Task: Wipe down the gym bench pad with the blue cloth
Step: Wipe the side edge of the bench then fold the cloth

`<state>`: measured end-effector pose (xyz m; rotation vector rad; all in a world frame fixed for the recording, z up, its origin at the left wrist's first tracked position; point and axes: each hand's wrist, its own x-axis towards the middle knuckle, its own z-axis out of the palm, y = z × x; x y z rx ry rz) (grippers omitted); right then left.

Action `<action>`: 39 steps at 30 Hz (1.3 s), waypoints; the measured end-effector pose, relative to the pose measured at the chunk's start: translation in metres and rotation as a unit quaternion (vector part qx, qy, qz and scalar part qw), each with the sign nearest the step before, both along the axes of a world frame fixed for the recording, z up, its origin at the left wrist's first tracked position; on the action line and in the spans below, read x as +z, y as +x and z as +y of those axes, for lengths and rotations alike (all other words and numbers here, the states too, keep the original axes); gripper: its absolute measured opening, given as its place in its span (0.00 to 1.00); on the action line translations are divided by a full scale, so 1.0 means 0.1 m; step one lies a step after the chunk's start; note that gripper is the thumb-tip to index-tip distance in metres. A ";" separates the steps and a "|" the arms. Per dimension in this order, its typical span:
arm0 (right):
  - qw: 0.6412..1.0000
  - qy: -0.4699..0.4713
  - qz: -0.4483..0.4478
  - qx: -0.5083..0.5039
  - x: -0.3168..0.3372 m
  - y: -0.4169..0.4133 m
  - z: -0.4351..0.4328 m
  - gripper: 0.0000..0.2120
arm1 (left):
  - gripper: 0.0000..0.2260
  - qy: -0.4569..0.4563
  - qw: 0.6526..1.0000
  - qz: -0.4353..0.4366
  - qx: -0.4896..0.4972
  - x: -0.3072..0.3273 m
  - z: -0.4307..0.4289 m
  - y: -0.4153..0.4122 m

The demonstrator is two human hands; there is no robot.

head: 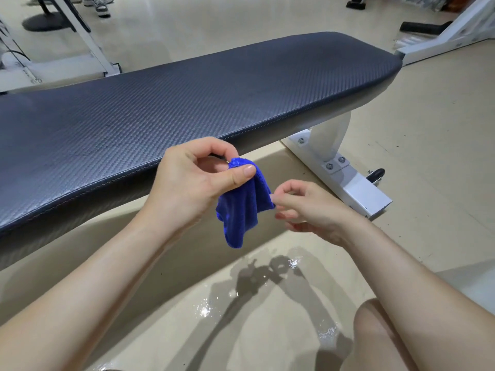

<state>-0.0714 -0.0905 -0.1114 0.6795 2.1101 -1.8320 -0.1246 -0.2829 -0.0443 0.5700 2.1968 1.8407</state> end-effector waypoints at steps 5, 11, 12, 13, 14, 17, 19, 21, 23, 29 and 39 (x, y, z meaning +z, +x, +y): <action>0.989 -0.125 -0.079 0.022 0.06 -0.01 -0.04 0.07 | 0.09 0.002 0.999 -0.005 -0.041 0.02 -0.01 0.03; 0.994 0.095 -0.047 -0.038 0.17 0.06 0.05 0.08 | 0.09 -0.105 0.991 0.061 -0.065 -0.04 -0.03 0.01; 0.992 0.112 -0.037 -0.052 0.22 0.10 0.12 0.09 | 0.09 -0.133 0.986 0.075 -0.063 -0.08 -0.04 -0.01; 0.990 0.121 -0.029 -0.065 0.29 0.15 0.19 0.10 | 0.09 -0.155 0.982 0.088 -0.058 -0.13 -0.03 -0.03; 0.989 0.127 -0.022 -0.075 0.36 0.19 0.27 0.10 | 0.09 -0.171 0.979 0.098 -0.050 -0.17 -0.02 -0.05; 0.984 0.157 -0.008 -0.083 0.57 0.30 0.51 0.11 | 0.09 -0.157 0.983 0.073 -0.054 -0.24 0.07 -0.07; 0.981 0.166 -0.004 -0.101 0.70 0.43 0.68 0.11 | 0.09 -0.135 0.985 0.053 -0.091 -0.25 0.22 -0.04; 0.980 0.154 0.006 -0.126 0.76 0.56 0.82 0.12 | 0.09 -0.134 0.982 0.056 -0.123 -0.24 0.34 0.00; 0.981 0.111 0.025 -0.155 0.79 0.80 0.98 0.11 | 0.09 -0.140 0.977 0.065 -0.149 -0.21 0.53 0.06; 0.989 0.086 0.074 -0.096 0.74 1.53 1.29 0.07 | 0.06 -0.162 0.966 0.013 -0.201 -0.15 1.03 0.16; 0.957 0.086 0.099 -0.260 0.62 2.74 2.06 0.04 | 0.05 -0.156 0.929 -0.098 -0.321 -0.24 2.44 0.95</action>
